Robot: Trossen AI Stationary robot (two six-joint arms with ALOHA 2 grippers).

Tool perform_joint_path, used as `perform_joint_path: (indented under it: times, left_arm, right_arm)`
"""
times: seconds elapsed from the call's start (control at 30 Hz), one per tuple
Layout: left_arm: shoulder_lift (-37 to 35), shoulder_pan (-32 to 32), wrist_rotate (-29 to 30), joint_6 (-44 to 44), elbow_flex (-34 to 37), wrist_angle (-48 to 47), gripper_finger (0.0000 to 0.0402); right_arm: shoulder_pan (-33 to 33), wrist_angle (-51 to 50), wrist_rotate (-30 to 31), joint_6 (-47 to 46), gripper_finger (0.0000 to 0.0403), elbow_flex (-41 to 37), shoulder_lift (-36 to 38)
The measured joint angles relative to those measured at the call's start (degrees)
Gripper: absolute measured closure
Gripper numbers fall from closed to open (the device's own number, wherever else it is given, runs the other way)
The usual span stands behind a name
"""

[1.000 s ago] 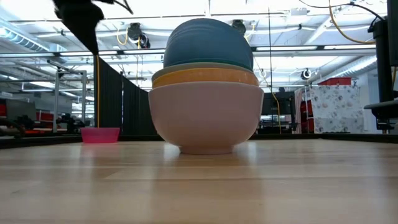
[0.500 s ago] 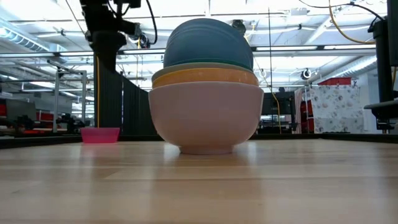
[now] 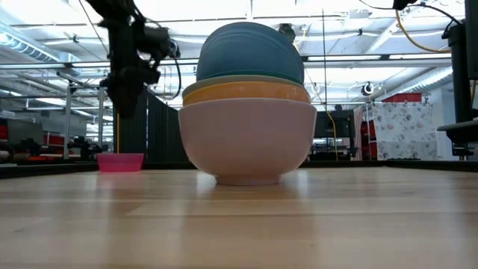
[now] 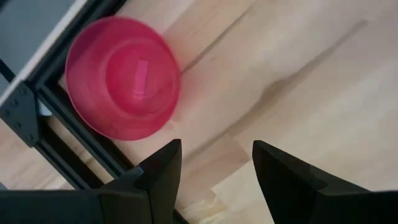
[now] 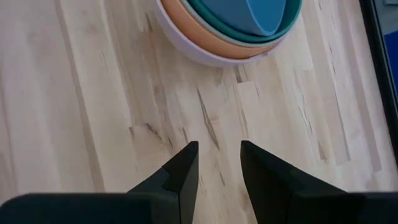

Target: Nest bowls inside each other

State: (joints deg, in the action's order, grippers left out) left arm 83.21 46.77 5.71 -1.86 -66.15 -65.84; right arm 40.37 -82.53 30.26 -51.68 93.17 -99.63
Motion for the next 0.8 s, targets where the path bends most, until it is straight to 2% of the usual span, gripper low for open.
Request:
perform_joint_path:
  times: [0.13, 0.23, 0.4, 0.57, 0.7, 0.8]
  left_arm:
    - [3.87, 1.94, -3.71, 2.26, 0.0, 1.42, 0.0215]
    - [6.57, 1.95, -4.16, 2.99, 0.0, 3.02, 0.0215]
    - [10.44, 2.0, -2.49, 3.8, 0.0, 6.41, 0.0215]
    - [12.84, 2.5, 3.15, 3.76, 0.0, 7.69, 0.0215]
    - [14.22, 4.48, 2.85, 3.76, 0.0, 9.17, 0.0217]
    - [15.02, 5.6, 2.04, 3.74, 0.0, 9.08, 0.0237]
  right_arm:
    - [0.34, 0.25, -0.05, -0.18, 0.0298, 0.0, 0.0]
    - [0.38, 0.91, -0.16, -0.18, 0.0298, 0.0, 0.0]
    - [0.62, 1.1, -0.21, -0.16, 0.0298, 0.0, 0.0]
    - [0.88, 1.27, -0.22, -0.18, 0.0298, 0.0, 0.0]
    - [0.97, 1.32, -0.23, -0.16, 0.0298, 0.0, 0.0]
    - [0.97, 1.3, -0.22, -0.16, 0.0298, 0.0, 0.0]
